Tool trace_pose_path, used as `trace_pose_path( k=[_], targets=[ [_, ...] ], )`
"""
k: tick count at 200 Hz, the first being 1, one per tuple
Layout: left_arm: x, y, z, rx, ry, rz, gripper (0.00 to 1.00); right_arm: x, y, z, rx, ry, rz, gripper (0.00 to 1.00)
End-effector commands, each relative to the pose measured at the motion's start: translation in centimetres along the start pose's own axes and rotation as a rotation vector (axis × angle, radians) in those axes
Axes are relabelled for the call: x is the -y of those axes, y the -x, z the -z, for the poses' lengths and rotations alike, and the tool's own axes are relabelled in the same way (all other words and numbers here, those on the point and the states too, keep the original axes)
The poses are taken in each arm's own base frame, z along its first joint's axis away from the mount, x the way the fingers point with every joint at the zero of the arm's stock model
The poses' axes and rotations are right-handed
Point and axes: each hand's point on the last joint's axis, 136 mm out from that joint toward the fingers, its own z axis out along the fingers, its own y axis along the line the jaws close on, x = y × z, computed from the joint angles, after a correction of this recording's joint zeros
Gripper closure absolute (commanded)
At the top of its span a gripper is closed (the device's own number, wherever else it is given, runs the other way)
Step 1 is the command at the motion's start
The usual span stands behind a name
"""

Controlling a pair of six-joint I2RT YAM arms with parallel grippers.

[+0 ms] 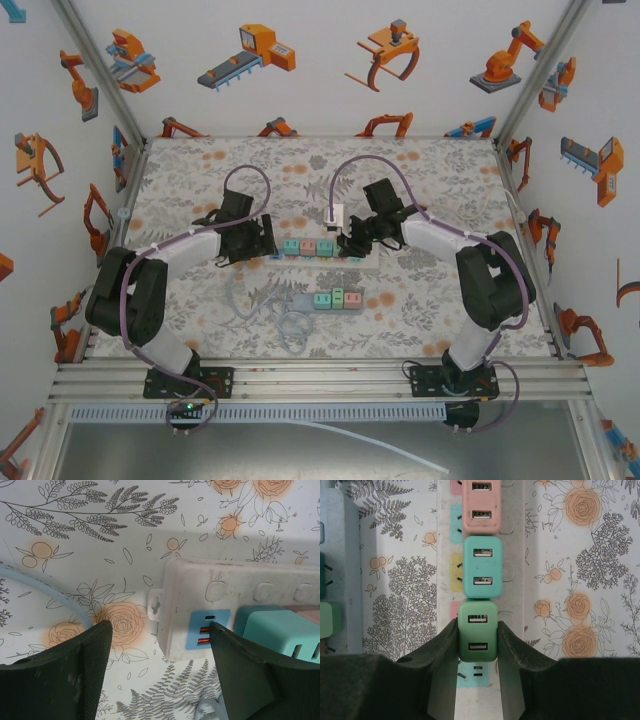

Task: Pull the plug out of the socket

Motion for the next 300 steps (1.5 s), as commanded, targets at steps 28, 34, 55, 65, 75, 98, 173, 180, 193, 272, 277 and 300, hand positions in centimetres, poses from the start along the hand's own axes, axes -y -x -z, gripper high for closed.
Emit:
trace_pose_path(
  k=[28, 34, 55, 65, 75, 98, 173, 180, 193, 272, 277, 300],
  targets=[
    [-2.7, -3.3, -1.0, -0.111, 0.12, -0.016, 0.29, 0.6, 4.0, 1.2, 0.1, -0.004, 0.02, 0.95],
    [-2.8, -3.3, -1.1, -0.11, 0.123, -0.016, 0.29, 0.6, 4.1, 1.3, 0.1, -0.006, 0.019, 0.95],
    [-2.9, -3.3, -1.1, -0.108, 0.134, -0.015, 0.3, 0.7, 4.3, 1.4, 0.103, -0.009, 0.009, 0.98],
    [-3.1, -3.3, -1.1, -0.108, 0.14, -0.013, 0.3, 0.6, 4.5, 1.5, 0.11, -0.004, 0.003, 1.0],
    [-3.2, -3.4, -1.1, -0.108, 0.144, -0.013, 0.3, 0.6, 4.7, 1.6, 0.118, -0.003, 0.002, 1.0],
    [-3.3, -3.5, -1.1, -0.11, 0.151, -0.013, 0.3, 0.6, 5.0, 1.9, 0.125, -0.013, 0.004, 1.0],
    [-3.7, -3.4, -0.9, -0.1, 0.172, -0.006, 0.31, 0.4, 5.5, 2.6, 0.145, -0.036, 0.009, 1.0],
    [-3.7, -3.4, -0.9, -0.099, 0.174, -0.008, 0.31, 0.4, 5.4, 2.6, 0.142, -0.041, 0.009, 1.0],
    [-3.6, -3.3, -0.8, -0.097, 0.173, -0.008, 0.31, 0.4, 5.3, 2.7, 0.136, -0.046, 0.009, 1.0],
    [-1.2, -0.2, 3.2, 0.011, 0.077, -0.009, 0.26, 2.7, 9.2, 6.0, 0.256, -0.208, -0.092, 1.0],
    [-1.0, 0.1, 3.7, 0.021, 0.067, -0.01, 0.26, 3.1, 9.6, 6.4, 0.27, -0.227, -0.115, 1.0],
    [0.3, 1.6, 5.9, 0.07, 0.018, -0.022, 0.23, 5.1, 11.3, 8.5, 0.35, -0.314, -0.235, 1.0]
  ],
)
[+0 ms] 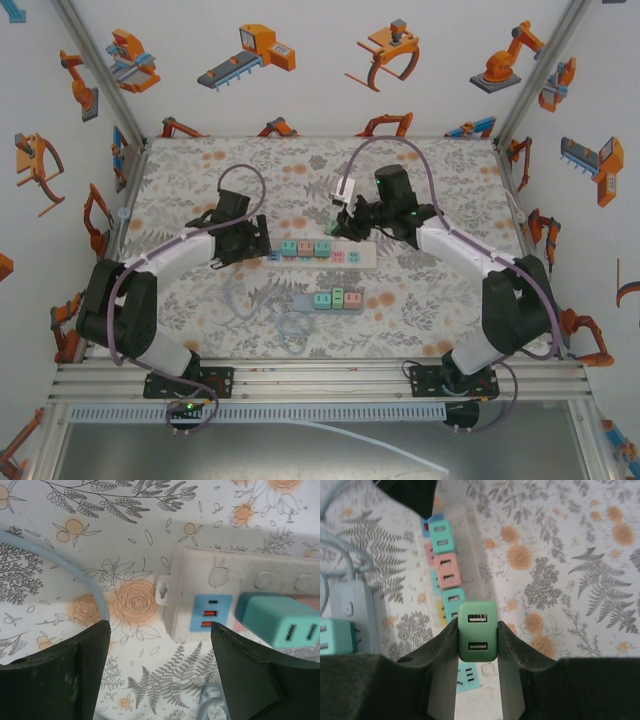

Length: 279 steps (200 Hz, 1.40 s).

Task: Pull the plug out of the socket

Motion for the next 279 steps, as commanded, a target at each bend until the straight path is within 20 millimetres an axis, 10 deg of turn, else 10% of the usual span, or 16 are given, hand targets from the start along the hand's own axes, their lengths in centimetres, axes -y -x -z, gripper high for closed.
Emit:
trace_pose_path(
  k=[1, 44, 117, 182, 279],
  targets=[
    [1.1, 1.4, 3.0, 0.043, -0.041, -0.028, 0.23, 2.5, 4.2, 1.8, 0.136, -0.124, -0.128, 1.0],
    [5.2, 3.5, 9.1, 0.174, -0.293, -0.092, 0.19, 10.1, 5.8, 5.7, 0.346, -0.362, -0.512, 1.0],
    [12.9, 2.7, 21.1, 0.384, -0.865, -0.337, 0.01, 20.4, -5.8, 8.0, 0.354, -0.615, -1.246, 1.0],
    [14.0, 0.8, 25.0, 0.443, -0.98, -0.455, 0.03, 21.2, -15.8, 6.9, 0.268, -0.729, -1.504, 1.0],
    [13.9, 0.9, 24.3, 0.432, -0.949, -0.449, 0.03, 18.9, -22.8, 6.1, 0.111, -0.819, -1.612, 0.77]
  ],
)
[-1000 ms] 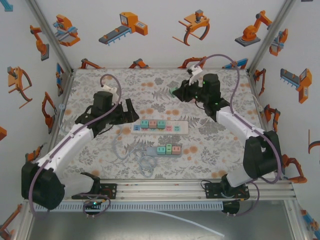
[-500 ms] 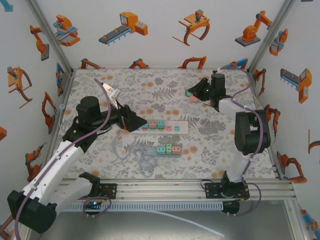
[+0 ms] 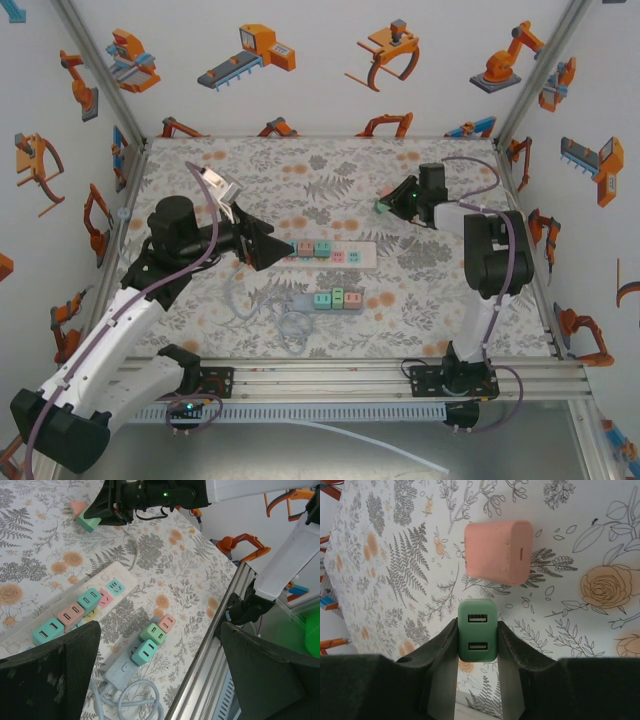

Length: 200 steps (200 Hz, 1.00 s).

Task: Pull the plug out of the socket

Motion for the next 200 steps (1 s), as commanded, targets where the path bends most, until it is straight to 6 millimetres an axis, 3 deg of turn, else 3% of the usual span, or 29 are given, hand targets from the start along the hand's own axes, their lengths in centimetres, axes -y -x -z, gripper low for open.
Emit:
trace_pose_path(
  k=[1, 52, 105, 159, 200],
  targets=[
    [0.2, -0.2, -0.2, -0.004, -0.012, -0.03, 0.03, 2.0, -0.2, -0.2, 0.003, -0.055, -0.031, 0.77],
    [-1.2, -0.2, -0.3, -0.005, 0.059, -0.019, 0.03, 3.6, -0.6, 1.0, 0.002, -0.127, -0.019, 0.61],
    [-2.2, -0.2, -0.3, -0.004, 0.117, -0.01, 0.03, 3.3, 0.6, 3.8, 0.04, -0.137, 0.0, 0.56],
    [-6.5, -0.7, 0.4, -0.019, 0.365, 0.049, 0.03, -2.3, 3.5, 9.1, 0.13, -0.039, 0.139, 0.52],
    [-9.8, -1.3, 1.6, -0.001, 0.553, 0.107, 0.03, -9.5, 4.9, 14.8, 0.278, 0.106, 0.407, 0.53]
  ],
)
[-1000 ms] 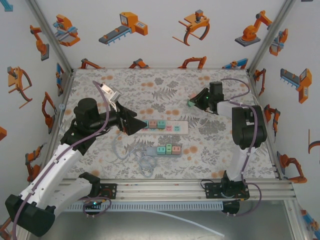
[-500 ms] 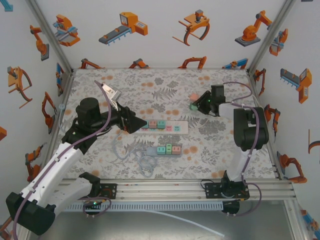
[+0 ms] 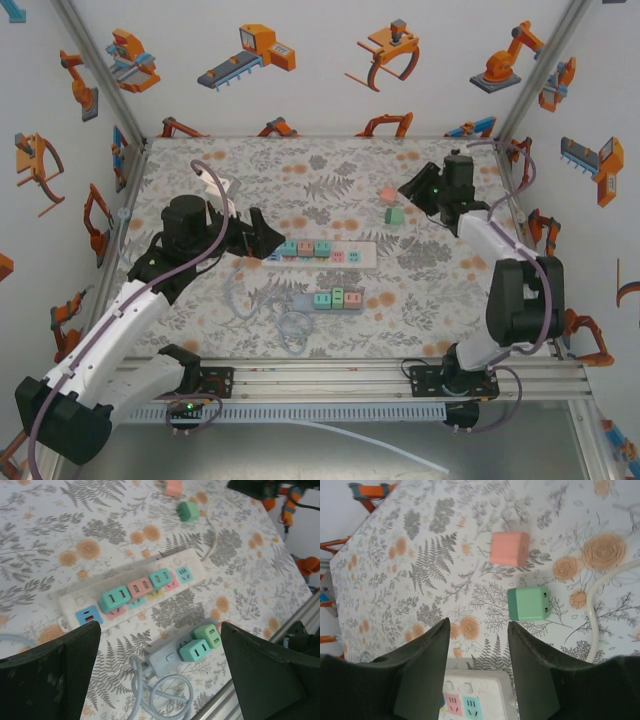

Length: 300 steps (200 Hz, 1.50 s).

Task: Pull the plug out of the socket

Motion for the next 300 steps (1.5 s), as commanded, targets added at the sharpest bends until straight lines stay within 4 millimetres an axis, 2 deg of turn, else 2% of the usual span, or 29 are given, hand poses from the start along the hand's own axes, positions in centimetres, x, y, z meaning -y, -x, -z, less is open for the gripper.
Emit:
trace_pose_path(
  k=[1, 11, 27, 54, 81, 104, 113, 156, 194, 223, 260, 300],
  targets=[
    [-2.4, 0.9, 0.3, 0.035, 0.151, 0.038, 0.03, -4.8, 2.8, 3.1, 0.118, 0.091, 0.217, 0.53],
    [-3.6, 0.8, 0.4, 0.041, 0.213, 0.063, 0.03, -6.7, 3.0, 4.3, 0.153, 0.128, 0.313, 0.53],
    [-5.4, 0.4, 0.6, 0.043, 0.305, 0.101, 0.03, -10.1, 2.2, 5.7, 0.195, 0.206, 0.519, 0.53],
    [-7.9, -0.7, 0.2, 0.012, 0.413, 0.164, 0.03, -15.2, -2.0, 7.5, 0.228, 0.369, 0.916, 0.53],
    [-10.4, -2.6, -0.5, -0.067, 0.509, 0.249, 0.03, -18.6, -9.6, 8.6, 0.19, 0.608, 1.338, 0.54],
    [-12.2, -4.3, -1.3, -0.135, 0.551, 0.32, 0.03, -18.8, -16.8, 9.8, 0.138, 0.869, 1.658, 0.54],
    [-12.6, -4.8, -1.7, -0.152, 0.55, 0.333, 0.03, -18.5, -18.7, 10.0, 0.128, 0.942, 1.735, 0.53],
    [-14.0, -6.8, -3.5, -0.229, 0.567, 0.333, 0.03, -18.3, -22.0, 8.6, -0.051, 1.055, 1.698, 0.48],
    [-15.2, -8.2, -5.0, -0.289, 0.589, 0.319, 0.03, -16.6, -24.8, 5.9, -0.259, 1.087, 1.636, 0.47],
    [-15.8, -8.8, -6.2, -0.328, 0.598, 0.31, 0.03, -15.6, -25.9, 3.5, -0.329, 1.059, 1.617, 0.48],
    [-15.7, -10.2, -8.0, -0.392, 0.553, 0.315, 0.0, -15.1, -26.9, 1.8, -0.374, 1.051, 1.579, 0.49],
    [-14.9, -12.4, -9.7, -0.488, 0.549, 0.264, 0.1, -14.7, -27.7, 1.2, -0.397, 1.046, 1.568, 0.61]
  ],
)
